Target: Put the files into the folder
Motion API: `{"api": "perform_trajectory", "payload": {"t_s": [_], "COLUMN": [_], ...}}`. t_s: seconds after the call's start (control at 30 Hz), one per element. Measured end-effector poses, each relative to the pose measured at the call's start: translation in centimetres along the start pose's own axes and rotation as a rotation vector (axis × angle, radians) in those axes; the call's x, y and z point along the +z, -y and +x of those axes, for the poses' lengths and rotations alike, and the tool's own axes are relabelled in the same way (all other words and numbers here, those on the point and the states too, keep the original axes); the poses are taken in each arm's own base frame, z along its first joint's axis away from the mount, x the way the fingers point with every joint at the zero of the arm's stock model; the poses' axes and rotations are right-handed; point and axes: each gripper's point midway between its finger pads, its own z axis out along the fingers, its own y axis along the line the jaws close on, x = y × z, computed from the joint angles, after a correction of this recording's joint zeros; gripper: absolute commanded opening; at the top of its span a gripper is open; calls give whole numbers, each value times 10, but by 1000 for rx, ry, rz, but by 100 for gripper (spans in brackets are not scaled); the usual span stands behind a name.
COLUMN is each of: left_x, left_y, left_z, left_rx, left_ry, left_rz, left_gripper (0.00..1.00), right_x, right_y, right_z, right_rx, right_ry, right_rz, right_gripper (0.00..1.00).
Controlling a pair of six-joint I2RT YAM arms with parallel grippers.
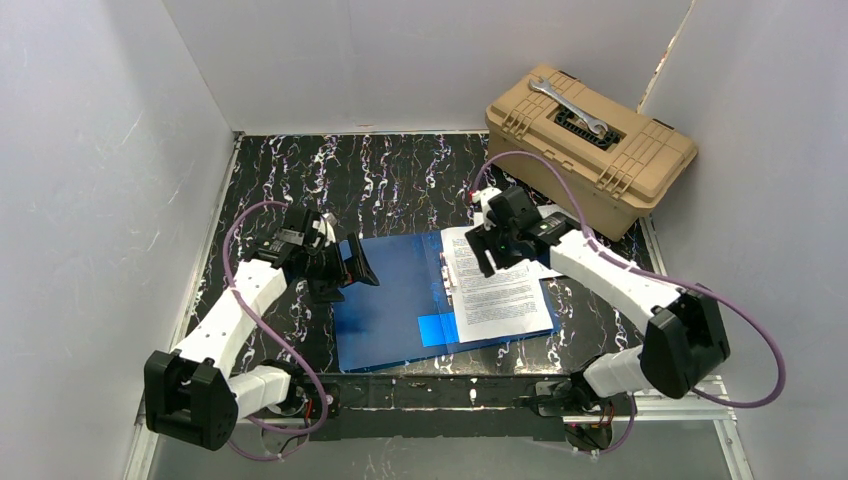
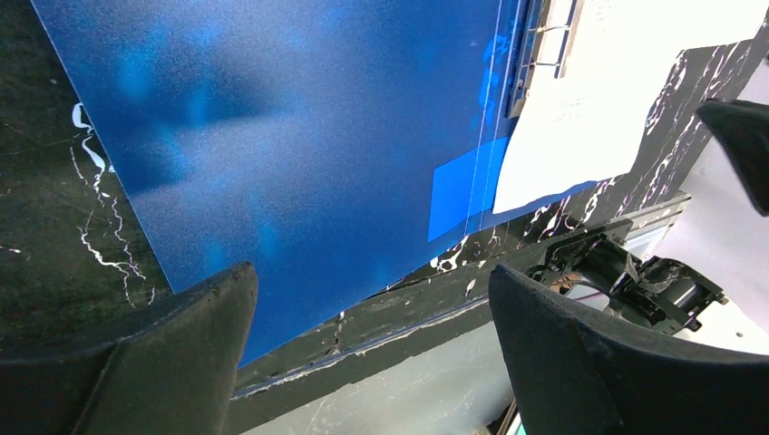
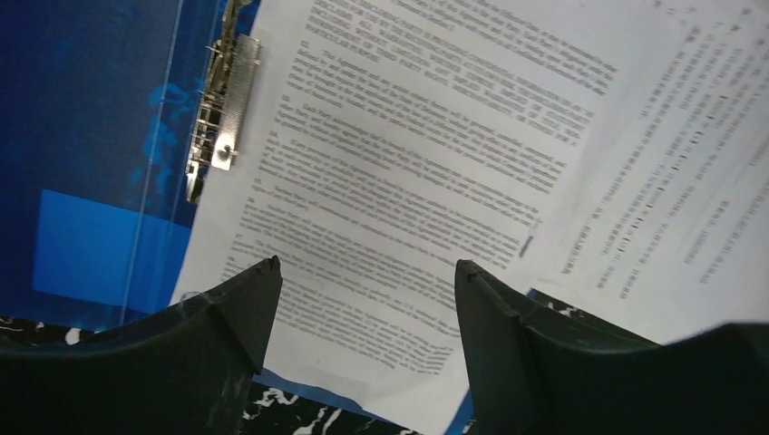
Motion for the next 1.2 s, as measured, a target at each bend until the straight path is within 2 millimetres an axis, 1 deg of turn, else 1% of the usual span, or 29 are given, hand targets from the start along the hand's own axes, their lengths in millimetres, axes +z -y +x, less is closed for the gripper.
{"api": "perform_trajectory", "payload": {"t_s": [0.1,0.2,0.43,0.7,0.83,1.07,1.2], "left_x": [-8,-17,-24,-29,-31,-32,-32], "left_y": [3,8,9,9,9,8,9], "left_z": [-3,-6,-4,1,2,5,6], "left_rx": [11,20,22,23,21,18,19], "left_ry": [24,47,54,55,51,41,40], "left_rz": [-2,4,5,7,4,5,6], "left_gripper": [98,98,98,98,98,98,98], "right_x": [12,28,52,75,84,96,100], "right_y": [-18,-35,-57,-80,-87,-91,-92], "right_z": [0,-1,-1,-13,-14,-12,-9], "right_rx": [25,67,192,265,276,285,288], "right_ry": [-27,-58,-87,-95,-102,-122,-131], "right_rz": [-39,-69,-108,-133,-135,-125,-119], "right_gripper": [72,69,64,59,56,52,45]}}
